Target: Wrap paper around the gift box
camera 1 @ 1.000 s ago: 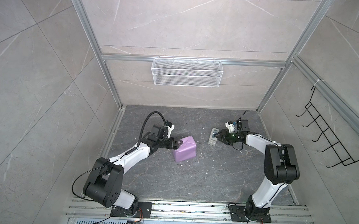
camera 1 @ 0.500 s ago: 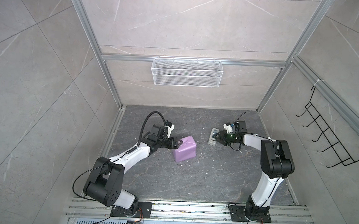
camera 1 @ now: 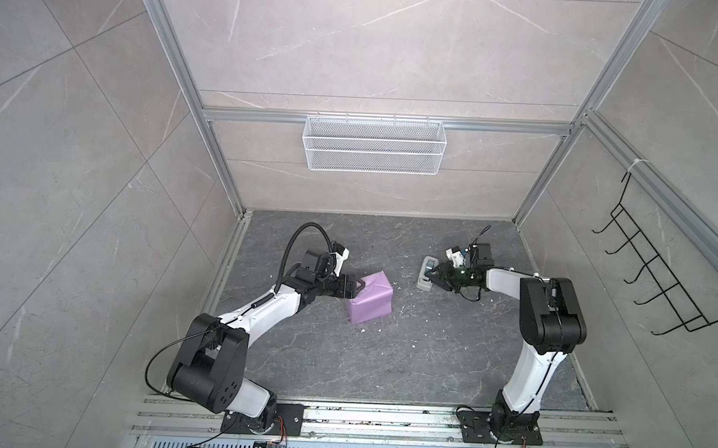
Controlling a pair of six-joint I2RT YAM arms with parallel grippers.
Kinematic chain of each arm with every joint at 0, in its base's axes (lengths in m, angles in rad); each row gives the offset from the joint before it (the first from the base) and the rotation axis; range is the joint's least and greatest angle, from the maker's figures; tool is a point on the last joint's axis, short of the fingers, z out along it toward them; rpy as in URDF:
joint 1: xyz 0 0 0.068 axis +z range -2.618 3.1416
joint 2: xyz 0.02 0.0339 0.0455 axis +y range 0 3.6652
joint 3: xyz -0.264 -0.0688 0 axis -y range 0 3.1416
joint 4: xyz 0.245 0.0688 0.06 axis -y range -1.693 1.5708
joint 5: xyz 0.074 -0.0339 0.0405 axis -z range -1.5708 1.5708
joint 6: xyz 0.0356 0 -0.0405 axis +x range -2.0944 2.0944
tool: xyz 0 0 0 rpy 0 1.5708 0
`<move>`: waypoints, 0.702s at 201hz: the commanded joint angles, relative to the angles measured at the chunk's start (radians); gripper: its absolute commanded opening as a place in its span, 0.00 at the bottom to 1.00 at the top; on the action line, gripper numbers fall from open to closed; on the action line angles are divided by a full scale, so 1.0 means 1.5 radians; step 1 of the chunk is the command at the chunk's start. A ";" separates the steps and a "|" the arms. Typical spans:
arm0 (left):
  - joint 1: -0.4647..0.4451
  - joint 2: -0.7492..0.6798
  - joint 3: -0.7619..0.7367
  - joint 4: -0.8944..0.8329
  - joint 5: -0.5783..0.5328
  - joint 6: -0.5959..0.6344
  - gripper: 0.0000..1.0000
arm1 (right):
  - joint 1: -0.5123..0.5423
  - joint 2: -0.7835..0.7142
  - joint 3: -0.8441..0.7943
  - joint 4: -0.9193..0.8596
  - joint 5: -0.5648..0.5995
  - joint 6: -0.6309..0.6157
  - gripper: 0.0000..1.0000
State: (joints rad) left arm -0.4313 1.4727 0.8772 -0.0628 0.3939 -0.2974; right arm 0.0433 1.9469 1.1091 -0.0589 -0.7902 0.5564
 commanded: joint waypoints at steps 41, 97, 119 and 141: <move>-0.001 0.013 -0.006 -0.041 -0.004 -0.001 0.78 | 0.002 0.057 -0.003 -0.006 0.023 0.011 0.31; -0.001 0.016 -0.003 -0.042 -0.005 0.000 0.78 | 0.003 0.063 -0.008 0.001 0.015 0.016 0.28; -0.001 0.018 -0.003 -0.041 -0.005 0.000 0.78 | 0.002 0.066 -0.011 0.008 0.011 0.021 0.26; -0.001 0.018 -0.001 -0.041 -0.004 0.001 0.78 | 0.003 0.070 -0.012 0.016 0.005 0.026 0.24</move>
State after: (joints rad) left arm -0.4313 1.4731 0.8776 -0.0628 0.3939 -0.3000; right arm 0.0433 1.9900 1.1179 0.0170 -0.8421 0.5762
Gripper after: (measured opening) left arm 0.780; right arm 0.249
